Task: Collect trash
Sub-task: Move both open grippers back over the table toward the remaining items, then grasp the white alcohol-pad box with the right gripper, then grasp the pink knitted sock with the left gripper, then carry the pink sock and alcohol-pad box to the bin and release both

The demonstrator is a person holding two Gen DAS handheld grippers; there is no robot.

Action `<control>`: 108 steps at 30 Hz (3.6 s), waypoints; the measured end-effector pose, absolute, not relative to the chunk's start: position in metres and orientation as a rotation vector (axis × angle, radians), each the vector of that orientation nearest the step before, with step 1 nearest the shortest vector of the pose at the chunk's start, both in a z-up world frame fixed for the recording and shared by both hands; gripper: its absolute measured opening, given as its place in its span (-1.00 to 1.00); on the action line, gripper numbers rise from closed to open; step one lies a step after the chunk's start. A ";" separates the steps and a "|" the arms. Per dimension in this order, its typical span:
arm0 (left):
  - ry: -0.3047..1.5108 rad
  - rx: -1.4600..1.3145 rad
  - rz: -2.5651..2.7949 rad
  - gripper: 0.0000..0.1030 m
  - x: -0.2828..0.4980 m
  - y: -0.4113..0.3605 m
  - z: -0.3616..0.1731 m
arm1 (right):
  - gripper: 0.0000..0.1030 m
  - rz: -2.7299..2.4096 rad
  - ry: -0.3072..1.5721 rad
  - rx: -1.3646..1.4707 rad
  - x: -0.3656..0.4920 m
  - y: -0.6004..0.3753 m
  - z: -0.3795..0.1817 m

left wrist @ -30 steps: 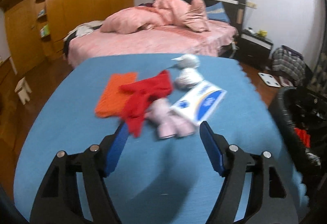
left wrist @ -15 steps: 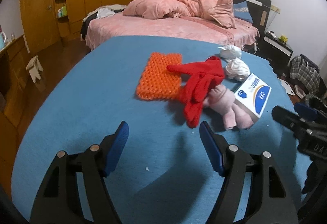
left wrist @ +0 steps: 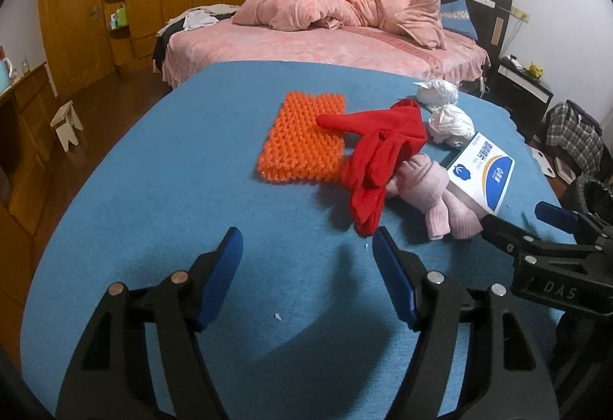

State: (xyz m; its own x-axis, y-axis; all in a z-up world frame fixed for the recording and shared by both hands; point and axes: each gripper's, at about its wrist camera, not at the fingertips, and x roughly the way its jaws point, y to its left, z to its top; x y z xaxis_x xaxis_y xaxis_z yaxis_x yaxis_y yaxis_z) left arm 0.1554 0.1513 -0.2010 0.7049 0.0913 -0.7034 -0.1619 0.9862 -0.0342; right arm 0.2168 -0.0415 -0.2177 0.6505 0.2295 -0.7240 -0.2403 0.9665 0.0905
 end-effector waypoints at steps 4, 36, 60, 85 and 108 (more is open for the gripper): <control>0.776 -0.093 0.141 0.33 0.155 0.151 -0.201 | 0.88 0.183 0.818 -0.018 0.219 -0.058 -0.216; 0.784 -0.108 0.136 0.29 0.159 0.155 -0.204 | 0.88 0.085 0.800 0.082 0.233 -0.094 -0.216; 0.717 -0.093 0.091 0.16 0.151 0.137 -0.184 | 0.08 0.168 0.793 0.080 0.238 -0.093 -0.207; 0.783 -0.018 -0.058 -0.82 0.201 0.058 -0.207 | 0.09 0.122 0.805 0.131 0.217 -0.131 -0.208; 0.646 -0.054 -0.133 -0.87 0.147 0.046 -0.146 | 0.09 0.137 0.717 0.138 0.180 -0.155 -0.159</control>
State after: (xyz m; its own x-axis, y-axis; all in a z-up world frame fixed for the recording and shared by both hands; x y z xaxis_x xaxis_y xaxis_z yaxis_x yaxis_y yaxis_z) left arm 0.1473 0.0464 -0.1462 0.7903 -0.1404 -0.5964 0.1066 0.9901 -0.0918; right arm 0.1805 -0.1551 -0.1592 0.7457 0.1723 -0.6436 -0.0779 0.9819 0.1726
